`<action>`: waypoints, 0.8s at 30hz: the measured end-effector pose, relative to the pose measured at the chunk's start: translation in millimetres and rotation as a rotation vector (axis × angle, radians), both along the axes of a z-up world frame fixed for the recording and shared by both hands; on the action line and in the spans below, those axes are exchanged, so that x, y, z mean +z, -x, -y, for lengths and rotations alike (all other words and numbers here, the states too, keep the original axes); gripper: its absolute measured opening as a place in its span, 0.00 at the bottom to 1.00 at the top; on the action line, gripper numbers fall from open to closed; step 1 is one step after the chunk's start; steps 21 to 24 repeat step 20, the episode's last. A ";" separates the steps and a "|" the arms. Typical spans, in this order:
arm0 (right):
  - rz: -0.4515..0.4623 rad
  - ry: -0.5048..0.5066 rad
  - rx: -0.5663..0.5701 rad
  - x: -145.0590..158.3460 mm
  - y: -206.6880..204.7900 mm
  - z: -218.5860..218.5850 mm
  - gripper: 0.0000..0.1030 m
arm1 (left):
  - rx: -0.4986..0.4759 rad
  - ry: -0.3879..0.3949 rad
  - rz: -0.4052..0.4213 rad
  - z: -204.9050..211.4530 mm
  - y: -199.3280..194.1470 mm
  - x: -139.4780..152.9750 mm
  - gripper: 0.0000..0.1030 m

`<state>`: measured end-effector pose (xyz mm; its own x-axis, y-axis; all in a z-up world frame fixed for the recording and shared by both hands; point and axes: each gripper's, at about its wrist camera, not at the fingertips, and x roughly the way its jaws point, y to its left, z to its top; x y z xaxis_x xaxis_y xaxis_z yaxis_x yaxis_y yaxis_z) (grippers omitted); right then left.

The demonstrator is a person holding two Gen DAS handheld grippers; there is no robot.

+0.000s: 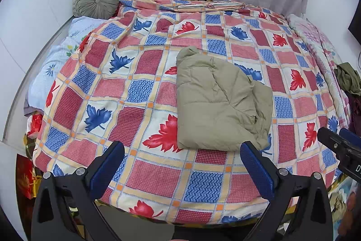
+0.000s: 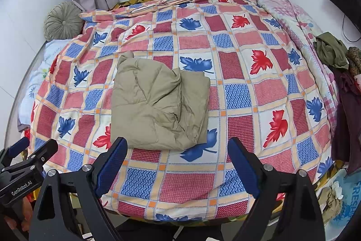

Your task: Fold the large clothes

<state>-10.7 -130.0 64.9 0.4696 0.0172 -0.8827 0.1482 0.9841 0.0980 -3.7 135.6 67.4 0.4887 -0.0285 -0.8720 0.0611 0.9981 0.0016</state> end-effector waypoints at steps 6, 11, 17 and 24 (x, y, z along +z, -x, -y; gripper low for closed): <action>-0.001 0.000 0.000 0.0 -0.2 0.3 0.89 | 0.004 0.000 -0.002 -0.7 -1.3 0.0 1.00; -0.003 -0.002 0.001 -0.1 0.0 0.1 0.89 | 0.019 -0.005 0.002 -3.5 4.9 1.8 1.00; -0.004 -0.002 0.002 -0.1 2.0 -2.9 0.89 | 0.019 -0.005 0.011 -4.9 7.5 2.1 1.00; -0.005 -0.003 0.001 -0.2 2.3 -3.1 0.89 | 0.015 0.005 0.007 -3.5 6.8 2.6 1.00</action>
